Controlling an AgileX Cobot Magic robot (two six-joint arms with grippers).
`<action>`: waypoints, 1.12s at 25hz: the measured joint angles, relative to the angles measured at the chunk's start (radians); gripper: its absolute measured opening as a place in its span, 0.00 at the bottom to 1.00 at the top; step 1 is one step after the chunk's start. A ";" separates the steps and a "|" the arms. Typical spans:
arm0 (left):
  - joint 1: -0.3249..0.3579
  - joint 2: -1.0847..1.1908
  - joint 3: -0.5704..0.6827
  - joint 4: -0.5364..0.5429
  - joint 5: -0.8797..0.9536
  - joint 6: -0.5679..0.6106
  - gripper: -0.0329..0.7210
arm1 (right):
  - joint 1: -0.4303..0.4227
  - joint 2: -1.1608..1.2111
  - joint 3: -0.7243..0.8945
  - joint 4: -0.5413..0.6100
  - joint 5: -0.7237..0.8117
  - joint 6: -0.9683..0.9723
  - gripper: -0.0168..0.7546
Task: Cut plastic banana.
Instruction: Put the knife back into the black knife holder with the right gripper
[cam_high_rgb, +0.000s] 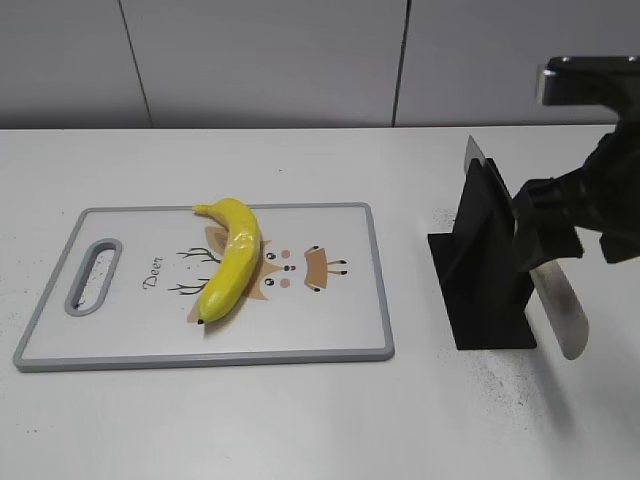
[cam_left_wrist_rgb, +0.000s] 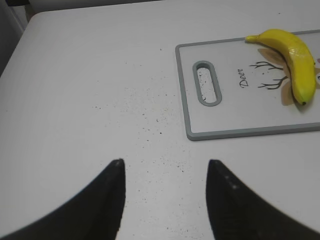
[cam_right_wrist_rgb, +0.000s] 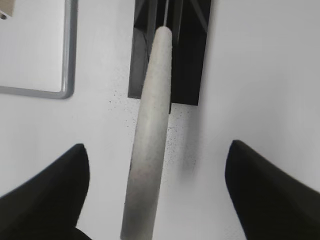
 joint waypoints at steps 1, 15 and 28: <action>0.000 0.000 0.000 0.001 0.000 0.000 0.71 | 0.000 -0.035 0.000 0.000 0.001 -0.023 0.85; 0.000 0.000 0.000 0.001 0.000 0.000 0.71 | 0.000 -0.611 0.201 0.000 0.025 -0.310 0.82; 0.000 0.000 0.000 0.001 0.000 0.000 0.71 | 0.000 -1.168 0.426 0.000 0.129 -0.324 0.78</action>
